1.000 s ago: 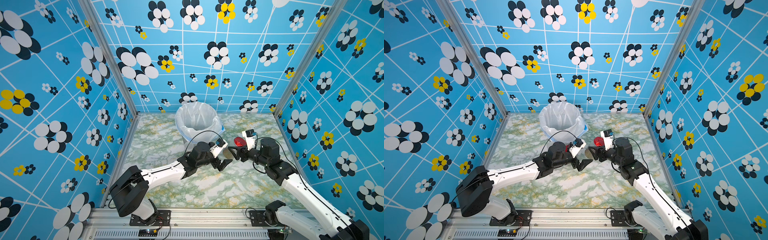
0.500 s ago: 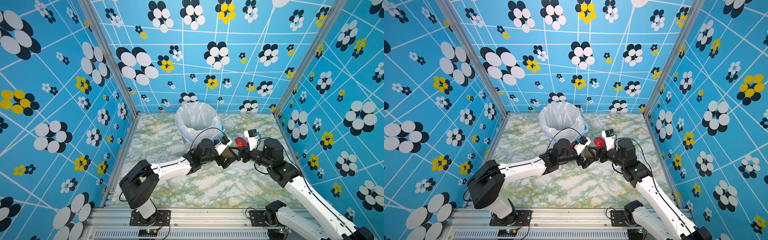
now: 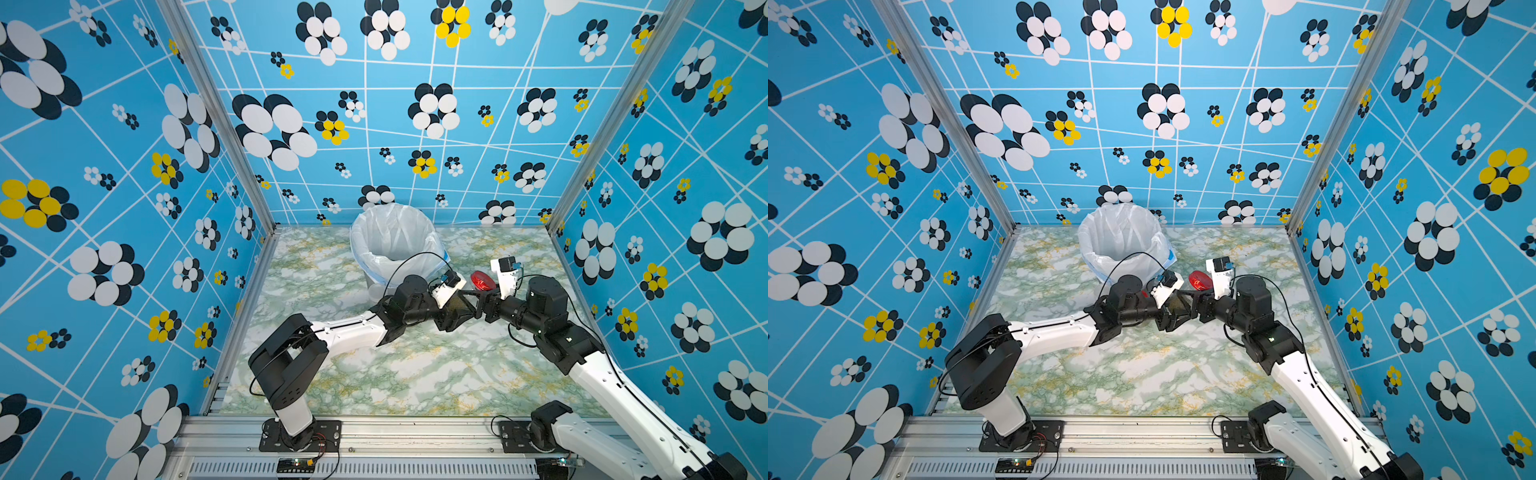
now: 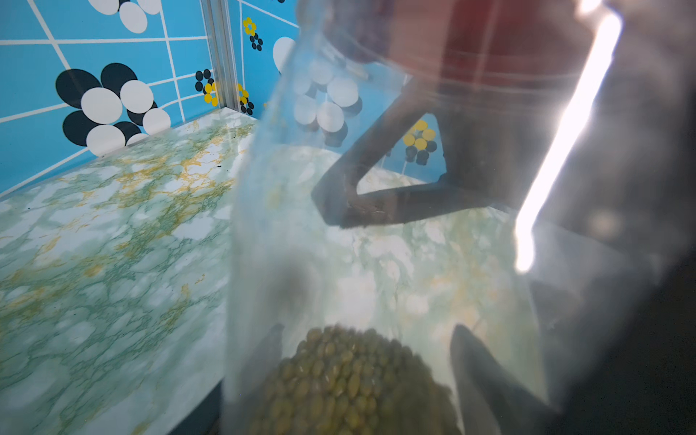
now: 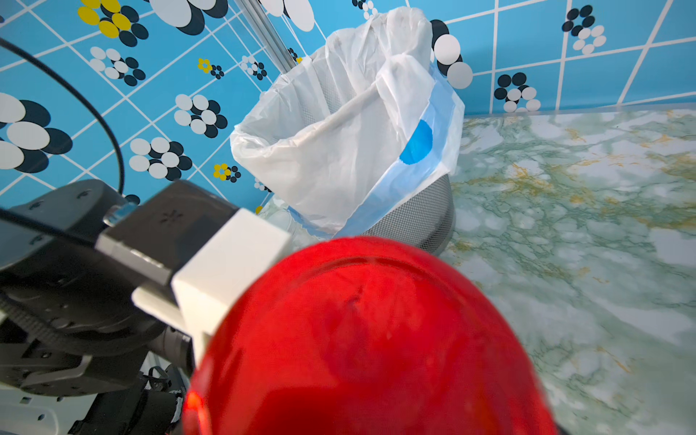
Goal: Empty moldy mung beans from jars
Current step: Pick up the jar from the center of the board.
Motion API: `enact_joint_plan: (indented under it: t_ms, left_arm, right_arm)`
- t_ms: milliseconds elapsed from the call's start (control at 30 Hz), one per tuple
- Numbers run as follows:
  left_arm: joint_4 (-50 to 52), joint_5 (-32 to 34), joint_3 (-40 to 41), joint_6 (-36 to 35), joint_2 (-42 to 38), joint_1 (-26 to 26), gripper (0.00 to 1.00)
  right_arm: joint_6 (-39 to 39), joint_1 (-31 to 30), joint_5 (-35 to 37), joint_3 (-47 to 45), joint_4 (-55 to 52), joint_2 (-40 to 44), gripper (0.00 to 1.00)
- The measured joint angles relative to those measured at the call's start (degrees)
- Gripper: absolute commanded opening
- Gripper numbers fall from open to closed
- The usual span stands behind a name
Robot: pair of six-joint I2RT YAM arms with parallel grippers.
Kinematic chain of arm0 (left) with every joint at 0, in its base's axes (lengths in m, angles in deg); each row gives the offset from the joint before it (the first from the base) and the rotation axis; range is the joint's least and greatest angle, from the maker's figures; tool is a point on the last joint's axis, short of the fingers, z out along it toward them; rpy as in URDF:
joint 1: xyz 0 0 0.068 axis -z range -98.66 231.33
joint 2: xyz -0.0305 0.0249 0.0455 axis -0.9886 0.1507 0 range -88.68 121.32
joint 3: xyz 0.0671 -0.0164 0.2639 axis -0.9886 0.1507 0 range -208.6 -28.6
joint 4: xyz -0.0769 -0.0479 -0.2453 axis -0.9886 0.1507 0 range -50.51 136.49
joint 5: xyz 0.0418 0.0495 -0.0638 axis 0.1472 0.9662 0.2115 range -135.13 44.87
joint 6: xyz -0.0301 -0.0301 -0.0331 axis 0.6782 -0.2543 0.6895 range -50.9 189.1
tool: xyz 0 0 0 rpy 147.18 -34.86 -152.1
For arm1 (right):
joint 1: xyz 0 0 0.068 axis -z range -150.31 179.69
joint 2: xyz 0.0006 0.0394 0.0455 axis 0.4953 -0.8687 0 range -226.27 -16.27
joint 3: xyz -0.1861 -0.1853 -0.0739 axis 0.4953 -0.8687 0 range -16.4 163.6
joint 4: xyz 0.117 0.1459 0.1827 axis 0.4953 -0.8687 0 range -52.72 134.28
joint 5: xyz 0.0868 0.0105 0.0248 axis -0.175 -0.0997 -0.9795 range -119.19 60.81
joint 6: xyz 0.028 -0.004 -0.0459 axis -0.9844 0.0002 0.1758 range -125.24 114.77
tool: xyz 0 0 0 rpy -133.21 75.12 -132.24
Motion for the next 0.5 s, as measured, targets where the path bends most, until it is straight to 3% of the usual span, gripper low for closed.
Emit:
enact_joint_plan:
  t_ms: [500]
  left_arm:
    - [-2.14,-0.39,0.00,3.06,0.04,-0.63,0.52]
  right_arm:
    - [0.26,-0.02,0.52,0.00,-0.28,2.62,0.91]
